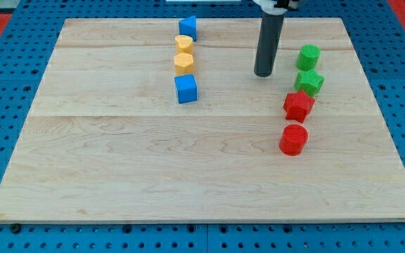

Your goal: Push the red circle into the red star

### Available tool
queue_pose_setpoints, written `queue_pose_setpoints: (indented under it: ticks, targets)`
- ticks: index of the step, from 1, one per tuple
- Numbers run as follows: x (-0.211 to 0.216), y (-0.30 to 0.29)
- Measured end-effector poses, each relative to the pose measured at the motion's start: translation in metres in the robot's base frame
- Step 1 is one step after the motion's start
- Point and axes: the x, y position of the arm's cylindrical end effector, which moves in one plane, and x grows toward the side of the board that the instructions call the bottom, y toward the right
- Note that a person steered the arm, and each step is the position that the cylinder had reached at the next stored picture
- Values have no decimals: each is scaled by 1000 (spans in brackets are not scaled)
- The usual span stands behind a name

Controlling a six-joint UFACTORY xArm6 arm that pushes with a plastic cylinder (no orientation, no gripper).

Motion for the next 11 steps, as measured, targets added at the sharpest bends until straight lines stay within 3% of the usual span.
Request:
queue_pose_setpoints:
  ticks: [3,5,6,7,9,11]
  targets:
    - [64,-16]
    - [166,-55]
    - [186,-8]
    - [172,51]
    - [109,99]
    - [16,133]
